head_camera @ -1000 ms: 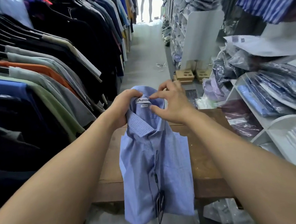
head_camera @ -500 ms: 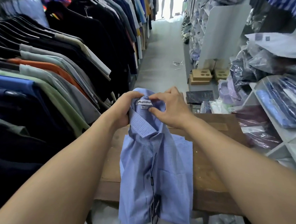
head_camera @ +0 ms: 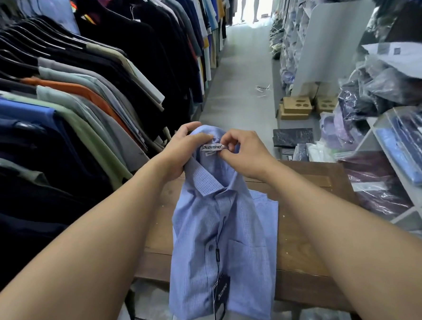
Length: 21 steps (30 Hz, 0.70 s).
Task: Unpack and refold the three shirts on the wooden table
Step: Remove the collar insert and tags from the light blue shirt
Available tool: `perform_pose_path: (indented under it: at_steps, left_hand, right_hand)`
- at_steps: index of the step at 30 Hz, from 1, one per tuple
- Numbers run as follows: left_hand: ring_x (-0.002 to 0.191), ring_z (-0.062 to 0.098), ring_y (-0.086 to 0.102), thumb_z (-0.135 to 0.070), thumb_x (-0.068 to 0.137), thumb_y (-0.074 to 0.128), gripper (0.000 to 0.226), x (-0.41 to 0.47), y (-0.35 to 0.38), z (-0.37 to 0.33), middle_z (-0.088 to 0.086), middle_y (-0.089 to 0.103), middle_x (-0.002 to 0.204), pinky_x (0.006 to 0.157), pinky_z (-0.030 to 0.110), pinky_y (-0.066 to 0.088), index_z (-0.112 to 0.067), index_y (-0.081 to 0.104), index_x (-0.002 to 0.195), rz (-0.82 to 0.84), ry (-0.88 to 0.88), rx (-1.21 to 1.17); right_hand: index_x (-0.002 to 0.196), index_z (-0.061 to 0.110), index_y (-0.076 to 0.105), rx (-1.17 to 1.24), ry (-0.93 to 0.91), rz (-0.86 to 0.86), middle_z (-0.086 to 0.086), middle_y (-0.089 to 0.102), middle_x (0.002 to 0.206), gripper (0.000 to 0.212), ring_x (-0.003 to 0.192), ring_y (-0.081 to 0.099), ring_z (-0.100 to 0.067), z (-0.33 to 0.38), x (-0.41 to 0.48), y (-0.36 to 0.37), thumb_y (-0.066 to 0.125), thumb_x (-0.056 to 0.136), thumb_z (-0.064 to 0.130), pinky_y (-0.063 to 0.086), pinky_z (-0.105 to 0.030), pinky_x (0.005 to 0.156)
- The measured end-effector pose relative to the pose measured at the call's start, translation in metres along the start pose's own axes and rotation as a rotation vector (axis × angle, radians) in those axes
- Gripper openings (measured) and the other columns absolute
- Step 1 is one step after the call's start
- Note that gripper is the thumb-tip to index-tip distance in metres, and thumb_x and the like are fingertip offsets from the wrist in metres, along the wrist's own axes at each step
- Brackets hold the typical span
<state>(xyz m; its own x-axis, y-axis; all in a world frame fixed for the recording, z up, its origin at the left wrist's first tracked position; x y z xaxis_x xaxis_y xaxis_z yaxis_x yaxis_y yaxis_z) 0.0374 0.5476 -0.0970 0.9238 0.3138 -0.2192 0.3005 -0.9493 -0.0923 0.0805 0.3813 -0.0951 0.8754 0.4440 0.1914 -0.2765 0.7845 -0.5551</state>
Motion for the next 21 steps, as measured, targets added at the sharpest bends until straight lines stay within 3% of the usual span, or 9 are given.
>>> perform_pose_path:
  at_steps: [4, 7, 9, 12, 16, 19, 21]
  left_hand:
    - [0.111, 0.011, 0.051, -0.045, 0.080, 0.074, 0.060, -0.007, -0.010, -0.006, -0.003, 0.053, 0.117, 0.092, 0.023, 0.041, -0.030, 0.051, 0.133, -0.197, 0.220, 0.363]
    - [0.105, 0.017, 0.044, -0.045, 0.087, 0.069, 0.035, -0.025, -0.012, -0.020, -0.003, 0.050, 0.107, 0.093, 0.033, 0.042, -0.024, 0.059, 0.113, -0.433, 0.592, 0.673]
    - [0.085, 0.017, 0.054, -0.041, 0.092, 0.064, 0.020, -0.033, -0.007, -0.024, -0.007, 0.056, 0.086, 0.078, 0.041, 0.050, -0.022, 0.062, 0.097, -0.410, 0.701, 0.727]
    - [0.072, 0.024, 0.066, -0.048, 0.095, 0.055, 0.028, -0.037, -0.003, -0.019, -0.005, 0.067, 0.070, 0.067, 0.040, 0.053, -0.023, 0.066, 0.088, -0.374, 0.644, 0.794]
    - [0.087, 0.038, 0.064, -0.042, 0.099, 0.045, 0.025, -0.032, -0.008, -0.009, 0.004, 0.074, 0.090, 0.075, 0.042, 0.052, -0.024, 0.062, 0.102, -0.314, 0.490, 0.874]
    - [0.082, 0.033, 0.064, -0.034, 0.098, 0.047, 0.015, -0.024, -0.007, 0.001, 0.002, 0.072, 0.080, 0.076, 0.044, 0.052, -0.023, 0.054, 0.106, -0.154, 0.390, 0.721]
    - [0.068, 0.021, 0.062, -0.030, 0.097, 0.052, 0.009, -0.021, -0.006, 0.005, -0.005, 0.067, 0.065, 0.068, 0.038, 0.050, -0.024, 0.053, 0.103, -0.070, 0.293, 0.496]
  right_hand:
    - [0.077, 0.037, 0.064, 0.020, 0.098, -0.008, 0.017, 0.065, 0.074, 0.007, 0.079, 0.058, -0.009, -0.005, -0.005, -0.005, 0.066, 0.075, 0.043, 0.051, -0.035, 0.079]
    - [0.075, 0.033, 0.063, 0.006, 0.134, -0.022, 0.021, 0.065, 0.071, 0.010, 0.078, 0.063, -0.009, -0.005, -0.008, -0.010, 0.068, 0.076, 0.043, 0.053, -0.044, 0.087]
    - [0.075, 0.032, 0.063, 0.000, 0.157, -0.045, 0.021, 0.066, 0.071, 0.011, 0.078, 0.064, -0.010, -0.006, -0.008, -0.010, 0.069, 0.077, 0.040, 0.053, -0.047, 0.089]
    - [0.078, 0.028, 0.063, 0.055, 0.192, -0.059, 0.013, 0.068, 0.074, 0.011, 0.073, 0.061, -0.010, -0.006, -0.008, -0.005, 0.071, 0.080, 0.036, 0.054, -0.042, 0.080]
    - [0.084, 0.025, 0.064, 0.116, 0.240, -0.016, -0.003, 0.074, 0.085, 0.011, 0.067, 0.057, -0.010, 0.001, -0.013, 0.004, 0.069, 0.092, 0.020, 0.047, -0.028, 0.069]
    - [0.086, 0.022, 0.062, 0.150, 0.251, 0.012, -0.007, 0.073, 0.081, 0.012, 0.067, 0.054, -0.013, 0.010, -0.015, 0.008, 0.068, 0.094, 0.015, 0.045, -0.029, 0.068]
    - [0.086, 0.020, 0.061, 0.173, 0.262, 0.019, -0.008, 0.072, 0.080, 0.013, 0.070, 0.055, -0.015, 0.016, -0.016, 0.010, 0.068, 0.094, 0.012, 0.045, -0.030, 0.069]
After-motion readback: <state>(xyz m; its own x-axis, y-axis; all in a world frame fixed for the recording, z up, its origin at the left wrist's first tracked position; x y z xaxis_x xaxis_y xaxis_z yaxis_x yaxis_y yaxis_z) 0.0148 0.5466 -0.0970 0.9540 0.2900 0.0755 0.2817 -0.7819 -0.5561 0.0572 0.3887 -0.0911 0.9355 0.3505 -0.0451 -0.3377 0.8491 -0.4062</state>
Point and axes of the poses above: each hand's wrist, its own x-axis towards the middle knuckle, its own y-axis out of the palm, z = x × y, the point moved 6 cm from there along x, towards the middle knuckle
